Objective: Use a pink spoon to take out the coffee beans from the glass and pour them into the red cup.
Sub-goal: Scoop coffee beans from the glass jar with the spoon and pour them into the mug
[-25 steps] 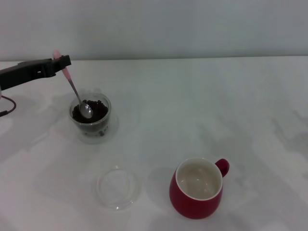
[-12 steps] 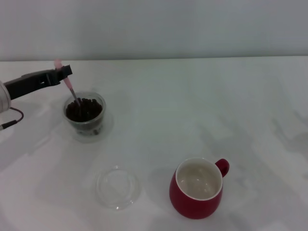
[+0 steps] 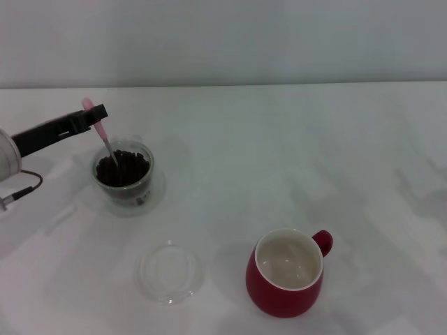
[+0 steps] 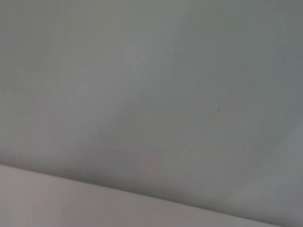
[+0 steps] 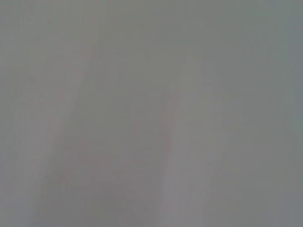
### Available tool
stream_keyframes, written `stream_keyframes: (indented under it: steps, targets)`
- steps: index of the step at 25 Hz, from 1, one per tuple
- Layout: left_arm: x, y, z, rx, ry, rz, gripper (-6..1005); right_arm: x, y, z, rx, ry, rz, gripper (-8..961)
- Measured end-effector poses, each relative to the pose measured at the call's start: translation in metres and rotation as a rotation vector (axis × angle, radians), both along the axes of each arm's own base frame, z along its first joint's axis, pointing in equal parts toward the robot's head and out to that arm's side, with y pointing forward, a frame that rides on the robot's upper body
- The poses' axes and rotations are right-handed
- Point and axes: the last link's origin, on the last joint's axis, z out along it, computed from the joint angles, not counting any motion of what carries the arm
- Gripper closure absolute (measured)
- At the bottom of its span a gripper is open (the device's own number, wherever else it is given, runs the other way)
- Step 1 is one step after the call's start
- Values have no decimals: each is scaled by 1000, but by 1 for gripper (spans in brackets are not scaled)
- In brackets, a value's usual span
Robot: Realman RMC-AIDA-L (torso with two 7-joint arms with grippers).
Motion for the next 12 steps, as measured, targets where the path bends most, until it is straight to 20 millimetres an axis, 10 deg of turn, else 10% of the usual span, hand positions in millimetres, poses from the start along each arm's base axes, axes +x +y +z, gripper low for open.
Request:
stream_keyframes:
  steps: [12]
  targets:
    - [-26, -19, 0, 31, -156, 156, 865, -4, 5, 1, -4, 20, 17, 278]
